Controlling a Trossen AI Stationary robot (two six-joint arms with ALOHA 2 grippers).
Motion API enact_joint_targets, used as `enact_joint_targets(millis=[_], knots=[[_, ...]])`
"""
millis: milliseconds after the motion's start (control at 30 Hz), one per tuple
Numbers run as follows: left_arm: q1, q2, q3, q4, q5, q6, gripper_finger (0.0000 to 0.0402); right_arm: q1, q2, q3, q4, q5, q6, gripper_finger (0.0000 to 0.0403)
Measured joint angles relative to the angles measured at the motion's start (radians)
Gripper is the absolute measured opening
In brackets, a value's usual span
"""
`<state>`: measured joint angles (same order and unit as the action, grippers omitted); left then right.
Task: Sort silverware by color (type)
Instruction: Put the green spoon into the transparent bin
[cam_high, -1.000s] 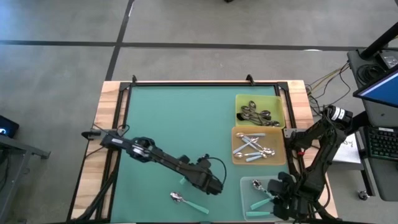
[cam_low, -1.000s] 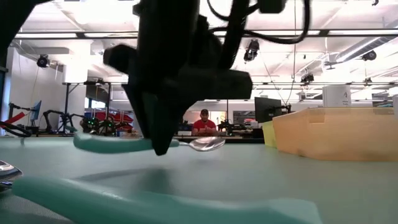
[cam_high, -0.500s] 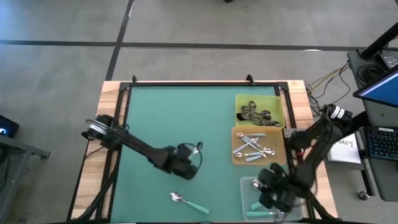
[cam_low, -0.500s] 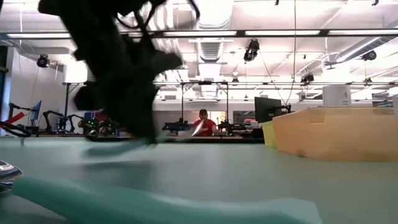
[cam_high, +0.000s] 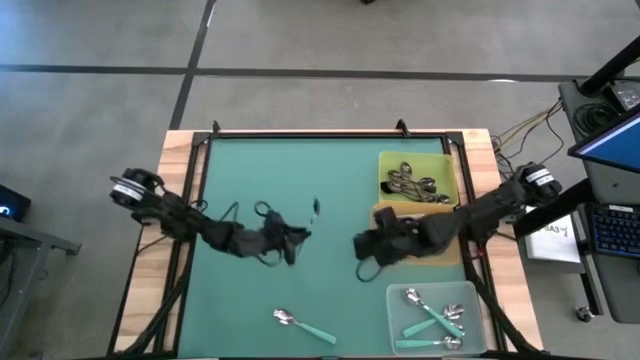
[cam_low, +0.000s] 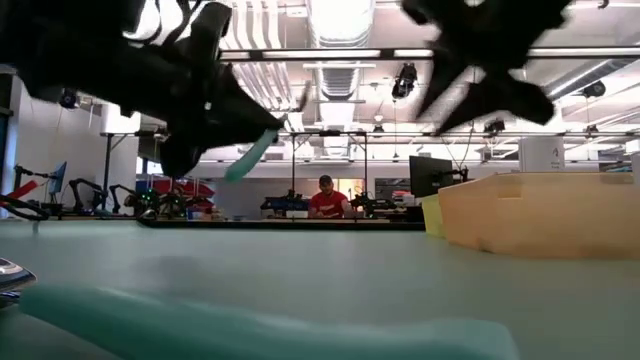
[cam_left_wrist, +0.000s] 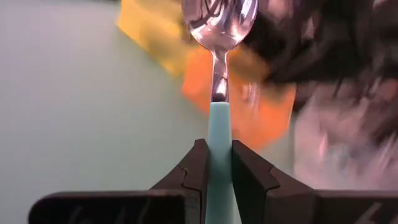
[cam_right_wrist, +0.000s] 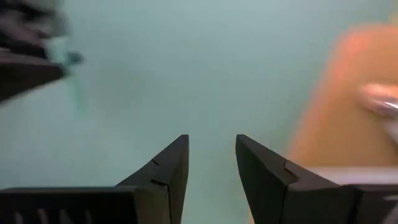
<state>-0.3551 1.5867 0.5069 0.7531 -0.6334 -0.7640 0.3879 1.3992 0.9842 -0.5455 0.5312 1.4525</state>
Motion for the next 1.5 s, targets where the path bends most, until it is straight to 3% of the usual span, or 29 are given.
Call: enact_joint_targets(millis=[100,200,300,467,700,867,1233,1500], knots=[[0.022,0.005,-0.095,0.217,0.021,-0.046,0.0030,-0.061,0.016,-0.001,0.222,-0.012,-0.124,0.0123],[0.038,0.005,-0.122,0.257,0.049,-0.046,0.0030,-0.103,0.031,-0.001,0.471,-0.052,-0.276,0.0123],[0.046,0.003,-0.103,0.255,0.079,-0.032,0.0030,-0.141,0.046,0.000,0.610,-0.061,-0.356,0.0124],[0.064,0.002,-0.055,0.174,0.175,0.021,0.0030,-0.192,0.094,0.027,0.625,-0.058,-0.371,0.0149],[0.083,-0.004,-0.073,0.149,0.155,0.002,0.0030,-0.208,0.157,0.098,0.599,-0.093,-0.391,0.0199],[0.108,-0.013,-0.062,0.143,0.155,0.025,0.0030,-0.218,0.197,0.153,0.570,-0.094,-0.391,0.0211],[0.141,-0.017,-0.016,0.124,0.205,0.098,0.0030,-0.228,0.304,0.247,0.538,-0.091,-0.387,0.0198],[0.145,-0.022,-0.026,0.121,0.190,0.098,0.0034,-0.239,0.305,0.255,0.526,-0.092,-0.376,0.0139]])
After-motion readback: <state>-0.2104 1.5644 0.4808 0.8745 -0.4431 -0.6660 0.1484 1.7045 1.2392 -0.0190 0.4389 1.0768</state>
